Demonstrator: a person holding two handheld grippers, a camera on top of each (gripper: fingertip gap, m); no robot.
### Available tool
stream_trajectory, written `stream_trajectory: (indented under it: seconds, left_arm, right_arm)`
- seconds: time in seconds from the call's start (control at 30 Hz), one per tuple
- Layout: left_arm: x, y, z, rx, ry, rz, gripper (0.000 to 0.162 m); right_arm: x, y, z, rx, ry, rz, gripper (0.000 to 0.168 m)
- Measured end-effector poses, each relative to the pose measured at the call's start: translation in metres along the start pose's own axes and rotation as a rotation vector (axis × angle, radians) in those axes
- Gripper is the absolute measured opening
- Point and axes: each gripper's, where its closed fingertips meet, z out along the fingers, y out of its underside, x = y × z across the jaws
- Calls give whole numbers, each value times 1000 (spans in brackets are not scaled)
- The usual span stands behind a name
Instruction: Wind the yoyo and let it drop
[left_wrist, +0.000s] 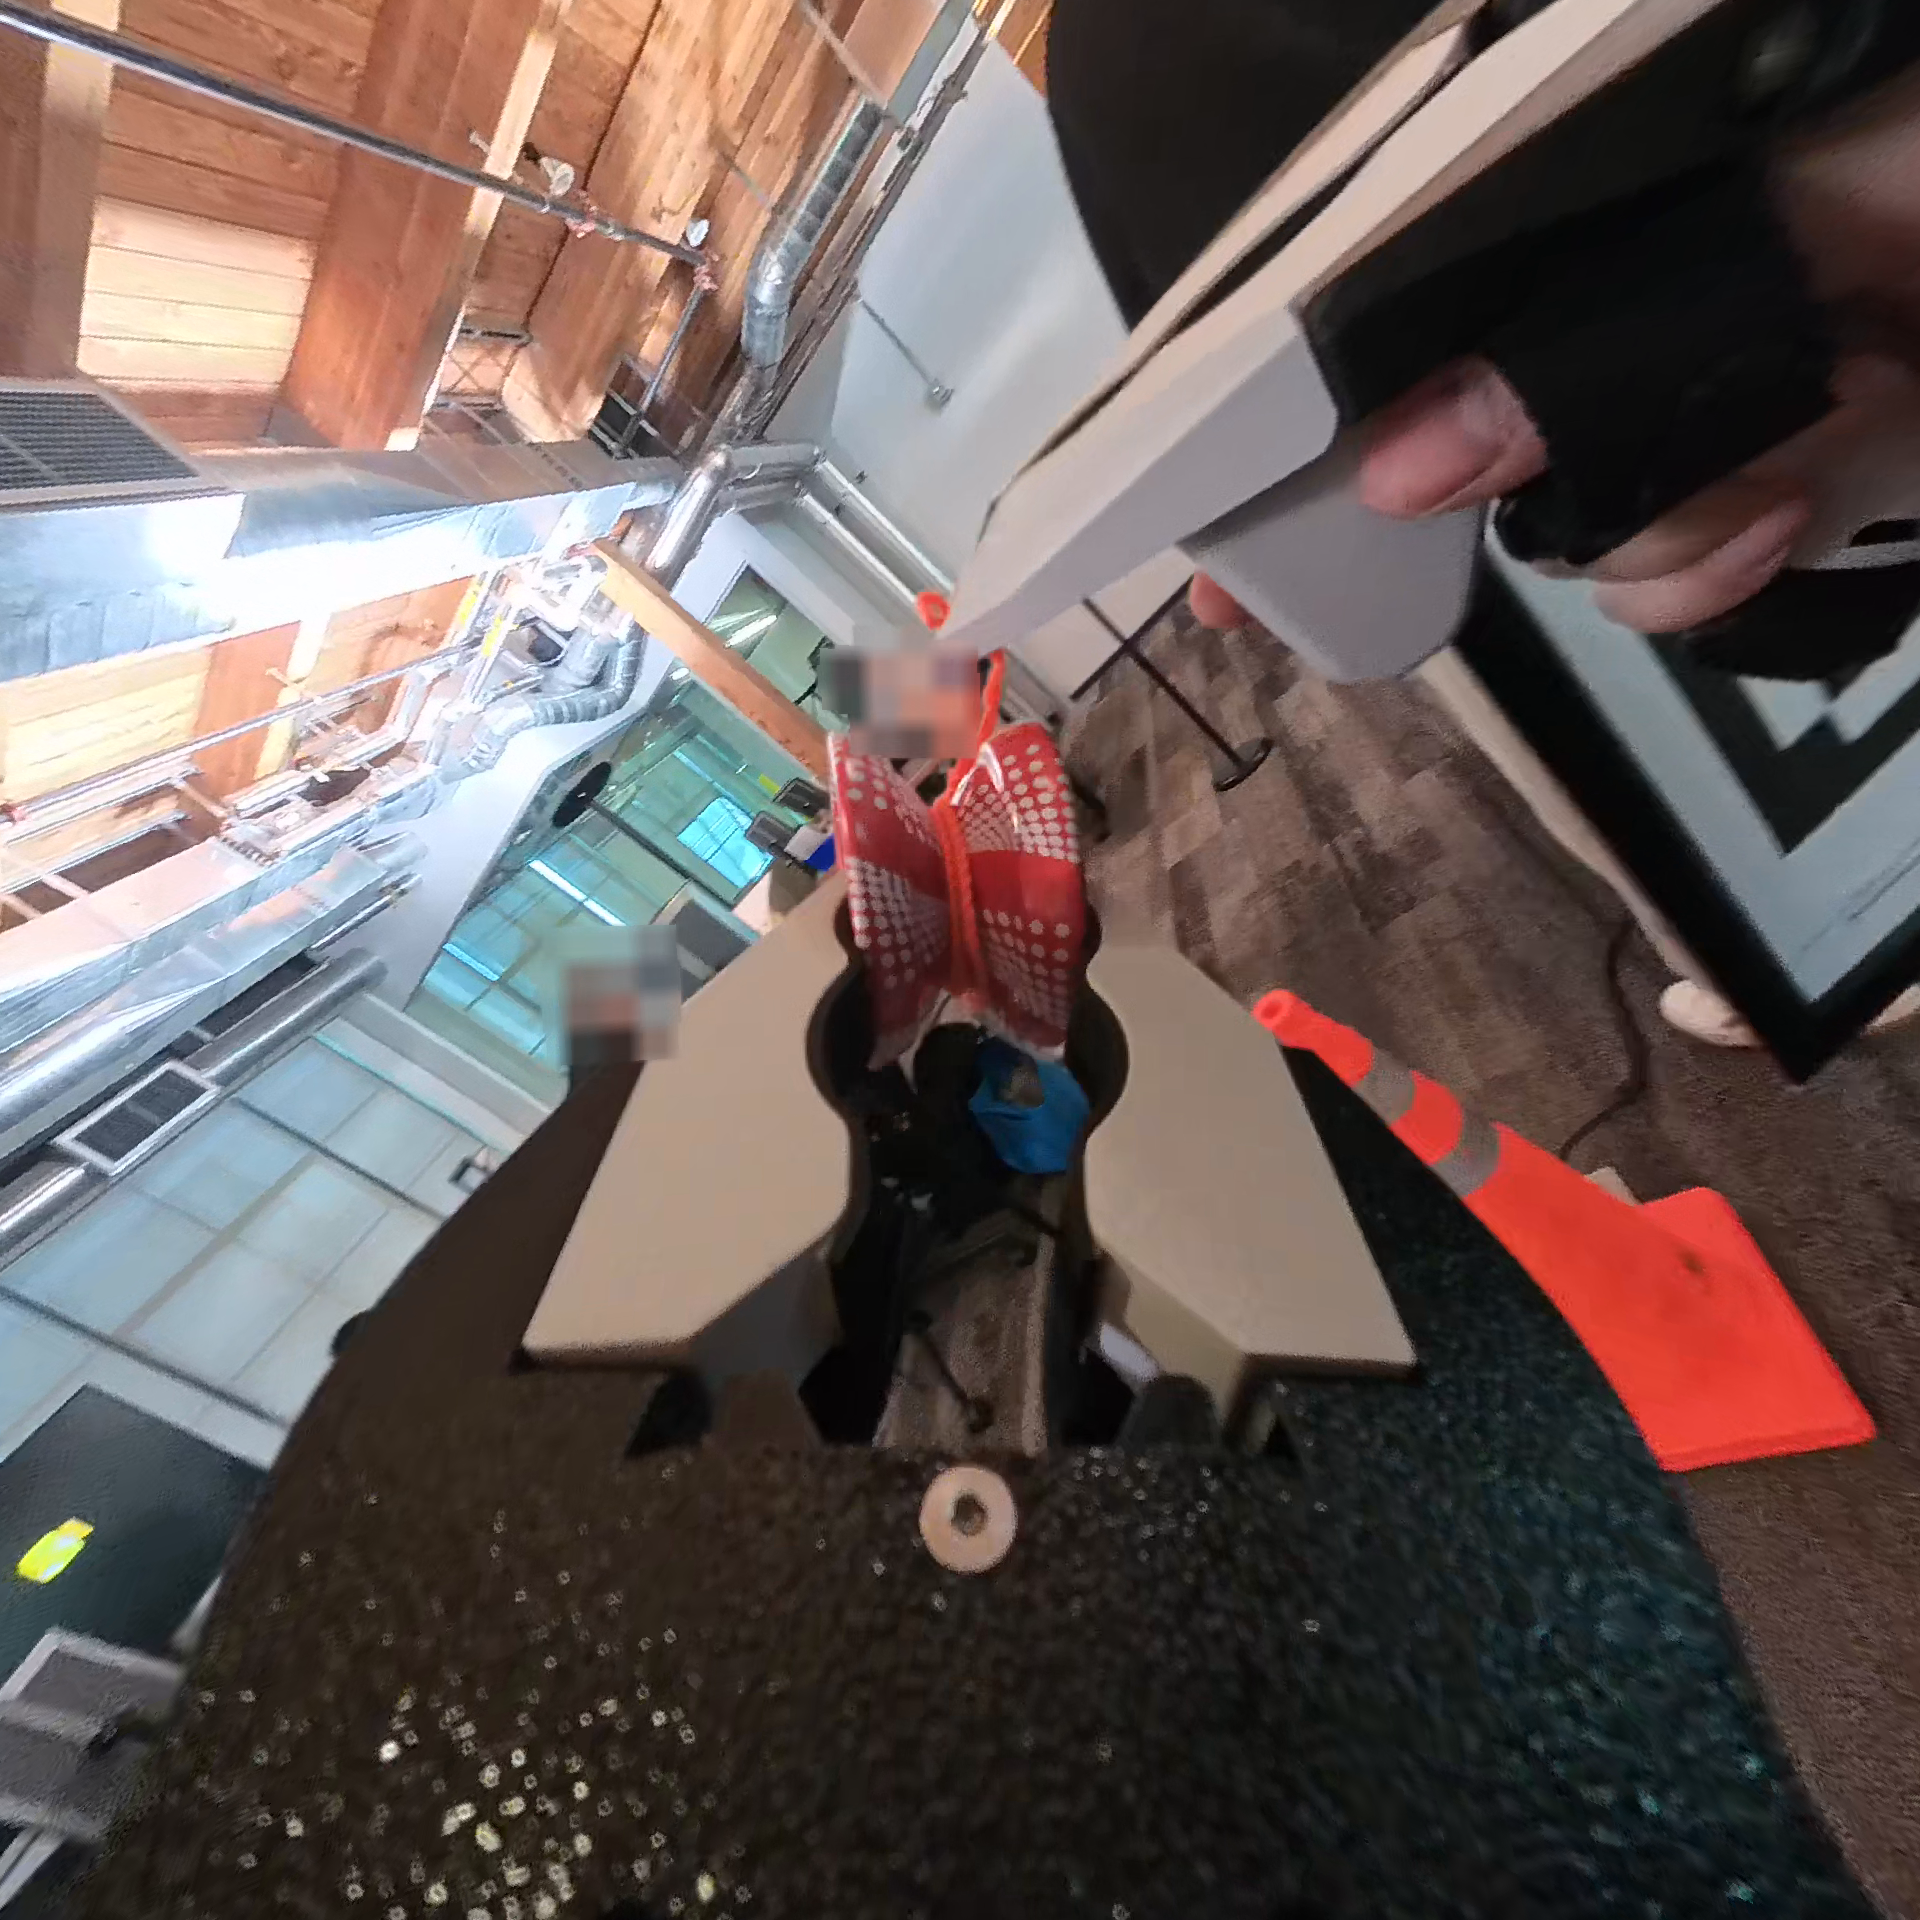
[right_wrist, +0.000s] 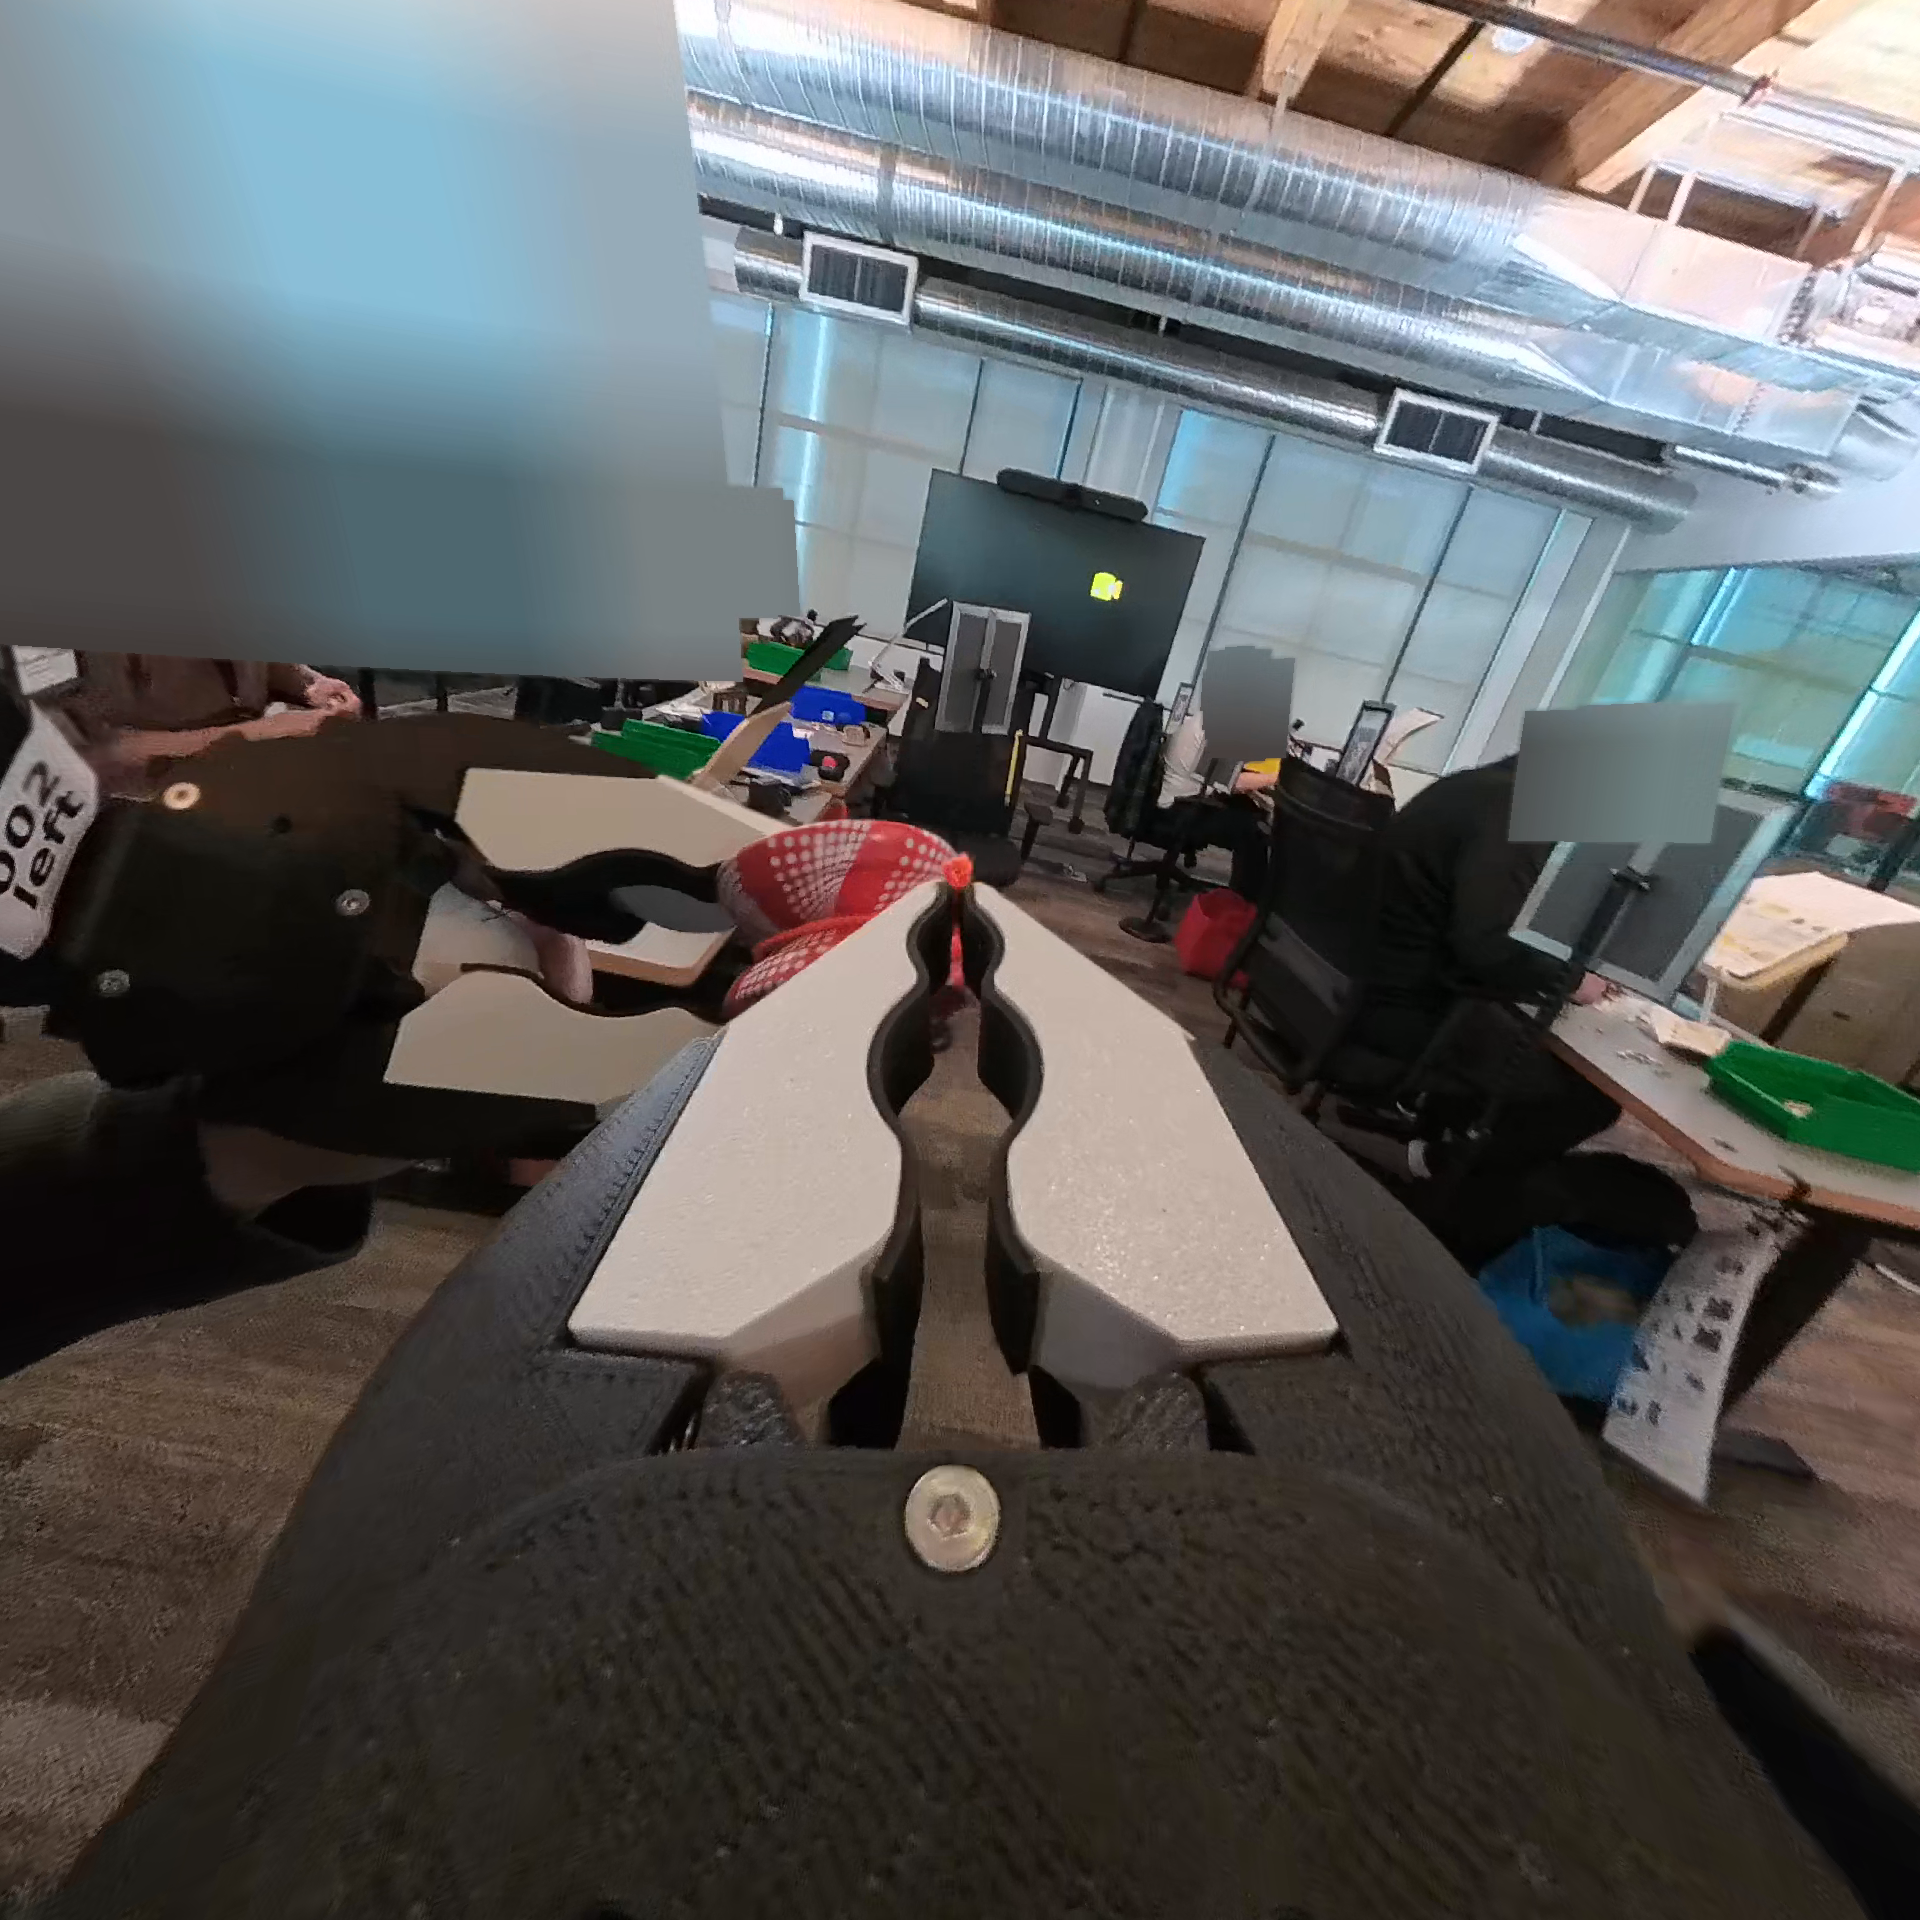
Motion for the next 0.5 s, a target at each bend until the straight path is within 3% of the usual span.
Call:
stream_trajectory:
  seconds: [0.2, 0.37, 0.5]
  left_arm:
    - [-45, 36, -27, -67, -145, -23, 32]
    - [-78, 39, -59, -61, -297, 2, 32]
    - [-102, 25, -83, -52, -362, 98, 32]
  right_arm:
    - [-18, -17, 48, 66, -53, -69, 0]
    - [-70, -36, 59, 191, -347, -12, 0]
    - [-117, -46, 52, 313, -528, -212, 0]
